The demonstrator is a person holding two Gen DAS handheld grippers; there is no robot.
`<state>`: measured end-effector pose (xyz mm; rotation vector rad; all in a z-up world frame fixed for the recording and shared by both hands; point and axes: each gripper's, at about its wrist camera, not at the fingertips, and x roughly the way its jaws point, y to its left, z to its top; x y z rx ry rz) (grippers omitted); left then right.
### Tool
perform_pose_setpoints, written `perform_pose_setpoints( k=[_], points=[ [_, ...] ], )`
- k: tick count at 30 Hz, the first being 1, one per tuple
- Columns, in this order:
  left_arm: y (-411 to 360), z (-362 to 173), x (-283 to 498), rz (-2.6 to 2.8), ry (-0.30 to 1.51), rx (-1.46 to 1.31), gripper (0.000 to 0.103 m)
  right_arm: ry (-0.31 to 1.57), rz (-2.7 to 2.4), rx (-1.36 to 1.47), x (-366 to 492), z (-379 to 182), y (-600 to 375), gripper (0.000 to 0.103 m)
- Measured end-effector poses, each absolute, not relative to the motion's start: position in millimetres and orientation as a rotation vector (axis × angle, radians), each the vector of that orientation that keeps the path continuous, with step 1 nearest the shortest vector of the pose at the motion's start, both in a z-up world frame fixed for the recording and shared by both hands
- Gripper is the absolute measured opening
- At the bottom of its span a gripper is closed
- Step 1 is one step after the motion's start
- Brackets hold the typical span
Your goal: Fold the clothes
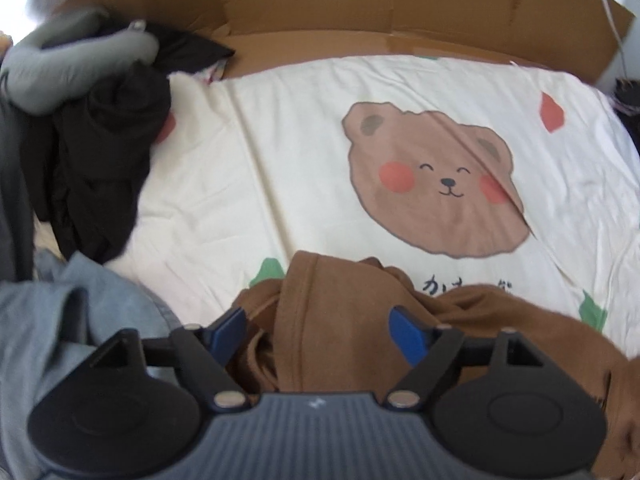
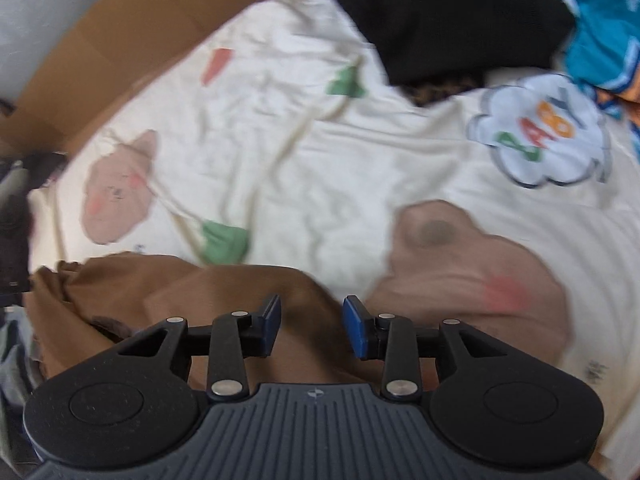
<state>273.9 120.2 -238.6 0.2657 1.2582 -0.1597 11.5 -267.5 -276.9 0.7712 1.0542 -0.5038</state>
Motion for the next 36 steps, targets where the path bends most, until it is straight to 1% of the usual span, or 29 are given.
perform_pose_setpoints(
  k=[4, 7, 11, 13, 14, 15, 16, 17, 18, 20, 21, 24, 30, 36],
  points=[
    [120, -251, 277, -0.150, 1.284, 0.191, 0.084, 1.039, -0.445, 0.744, 28, -276, -251, 0.050],
    [112, -261, 282, -0.141, 1.315, 0.194, 0.084, 1.046, -0.409, 0.721, 35, -274, -240, 0.051],
    [107, -270, 286, -0.096, 1.323, 0.145, 0.090, 1.045, -0.396, 0.707, 32, -271, -234, 0.051],
    [104, -277, 287, -0.056, 1.350, 0.143, 0.090, 1.044, -0.391, 0.707, 30, -270, -233, 0.051],
    [103, -281, 286, -0.043, 1.361, 0.155, 0.085, 1.044, -0.386, 0.705, 28, -270, -234, 0.051],
    [102, -284, 286, -0.035, 1.371, 0.165, 0.074, 1.043, -0.378, 0.702, 27, -269, -234, 0.051],
    [101, -285, 285, -0.039, 1.377, 0.169, 0.068, 1.041, -0.374, 0.700, 26, -268, -235, 0.051],
    [101, -284, 284, -0.047, 1.382, 0.164, 0.053, 1.037, -0.372, 0.703, 25, -267, -236, 0.051],
    [102, -283, 283, -0.056, 1.387, 0.159, 0.035, 1.030, -0.372, 0.711, 24, -266, -238, 0.051],
    [103, -279, 278, -0.057, 1.390, 0.167, 0.020, 1.014, -0.372, 0.736, 23, -264, -240, 0.051],
    [104, -276, 275, -0.053, 1.389, 0.174, 0.016, 1.010, -0.370, 0.744, 24, -263, -240, 0.051],
    [109, -264, 266, -0.030, 1.385, 0.181, 0.013, 1.012, -0.367, 0.746, 25, -262, -237, 0.051],
    [122, -232, 241, 0.030, 1.383, 0.193, 0.012, 1.004, -0.368, 0.754, 21, -257, -233, 0.051],
    [129, -202, 203, 0.071, 1.377, 0.136, 0.011, 0.983, -0.358, 0.761, 12, -245, -234, 0.051]
  ],
)
